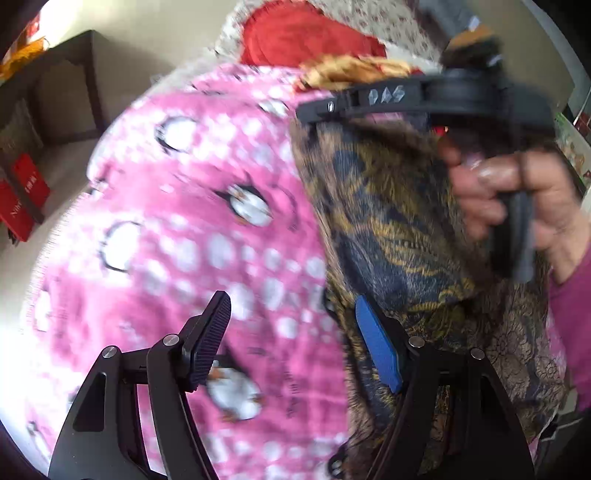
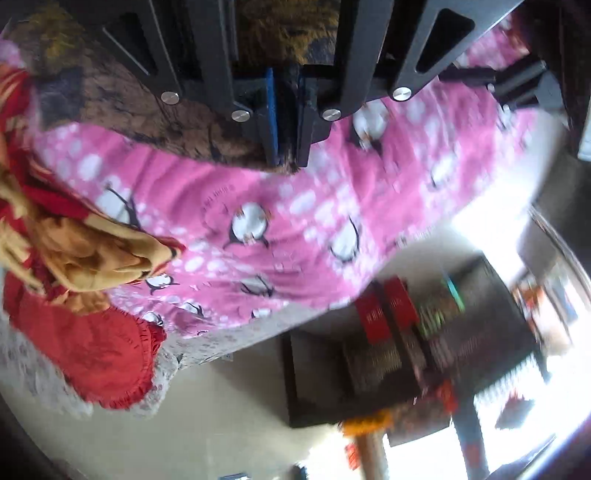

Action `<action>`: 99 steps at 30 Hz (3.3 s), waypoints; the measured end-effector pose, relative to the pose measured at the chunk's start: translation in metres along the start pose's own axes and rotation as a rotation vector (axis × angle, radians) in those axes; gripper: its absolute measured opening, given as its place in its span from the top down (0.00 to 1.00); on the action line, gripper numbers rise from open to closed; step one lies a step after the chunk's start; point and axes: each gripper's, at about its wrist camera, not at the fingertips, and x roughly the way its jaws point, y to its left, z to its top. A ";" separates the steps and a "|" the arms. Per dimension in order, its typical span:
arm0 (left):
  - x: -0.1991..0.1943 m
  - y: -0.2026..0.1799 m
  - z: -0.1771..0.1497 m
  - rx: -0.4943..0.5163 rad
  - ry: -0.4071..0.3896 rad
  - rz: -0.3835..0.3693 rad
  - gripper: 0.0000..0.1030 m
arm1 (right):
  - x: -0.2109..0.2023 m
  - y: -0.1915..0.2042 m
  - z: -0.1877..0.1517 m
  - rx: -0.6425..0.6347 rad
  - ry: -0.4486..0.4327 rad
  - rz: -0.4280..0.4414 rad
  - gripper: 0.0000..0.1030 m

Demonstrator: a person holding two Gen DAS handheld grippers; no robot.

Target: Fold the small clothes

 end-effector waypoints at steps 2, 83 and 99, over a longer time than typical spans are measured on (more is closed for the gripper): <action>-0.008 0.007 0.006 -0.008 -0.014 0.012 0.31 | 0.013 0.000 0.006 0.049 -0.023 0.013 0.97; 0.031 -0.152 0.014 0.179 -0.027 0.143 0.31 | -0.262 -0.061 -0.233 0.476 -0.093 -0.589 0.56; 0.014 -0.154 -0.003 0.152 -0.013 0.066 0.31 | -0.243 -0.021 -0.223 0.436 -0.028 -0.649 0.52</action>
